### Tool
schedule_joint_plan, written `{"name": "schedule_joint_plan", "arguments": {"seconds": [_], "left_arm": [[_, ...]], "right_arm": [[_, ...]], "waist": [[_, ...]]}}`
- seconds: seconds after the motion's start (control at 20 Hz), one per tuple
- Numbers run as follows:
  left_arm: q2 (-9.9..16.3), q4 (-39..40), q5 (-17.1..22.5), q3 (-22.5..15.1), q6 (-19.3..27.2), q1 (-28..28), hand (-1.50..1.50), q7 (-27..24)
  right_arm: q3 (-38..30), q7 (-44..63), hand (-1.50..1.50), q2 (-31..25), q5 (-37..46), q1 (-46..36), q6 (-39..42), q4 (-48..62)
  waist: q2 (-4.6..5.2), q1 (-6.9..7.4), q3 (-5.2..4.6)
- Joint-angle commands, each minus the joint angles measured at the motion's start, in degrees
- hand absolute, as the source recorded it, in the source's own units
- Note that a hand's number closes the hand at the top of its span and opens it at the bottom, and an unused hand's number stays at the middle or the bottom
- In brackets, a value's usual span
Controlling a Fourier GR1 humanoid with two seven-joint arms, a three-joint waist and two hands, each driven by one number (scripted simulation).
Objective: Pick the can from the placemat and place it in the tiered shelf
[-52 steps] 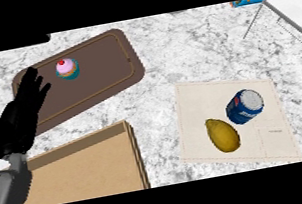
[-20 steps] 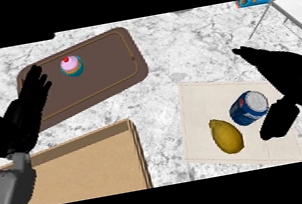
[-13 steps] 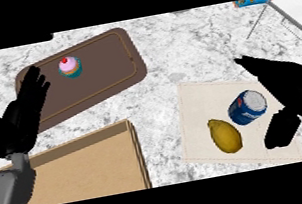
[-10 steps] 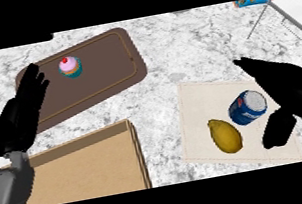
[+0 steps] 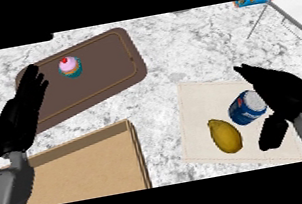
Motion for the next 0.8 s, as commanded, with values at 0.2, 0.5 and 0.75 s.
{"name": "schedule_joint_plan", "arguments": {"seconds": [0.2, 0.5, 0.75], "left_arm": [[-1.05, 0.01, -2.43, 1.55, -2.13, 2.46, 0.00, -2.66], [-4.36, 2.26, -4.91, 1.63, -0.02, -2.10, 0.00, -0.34], [-3.80, 3.53, -4.22, 3.78, -2.76, -3.11, 0.00, 0.08]], "right_arm": [[-0.66, -0.91, -1.50, 7.39, 7.64, 0.55, 1.65, 6.24], [-3.24, -6.82, -1.50, 10.27, 12.07, 2.93, 1.98, 10.14], [-6.41, -10.02, 1.50, 11.77, 14.32, 3.97, 3.01, 13.61]], "waist": [[0.04, 0.17, 0.01], [0.05, -0.09, 0.01], [0.03, -0.11, 0.01]]}}
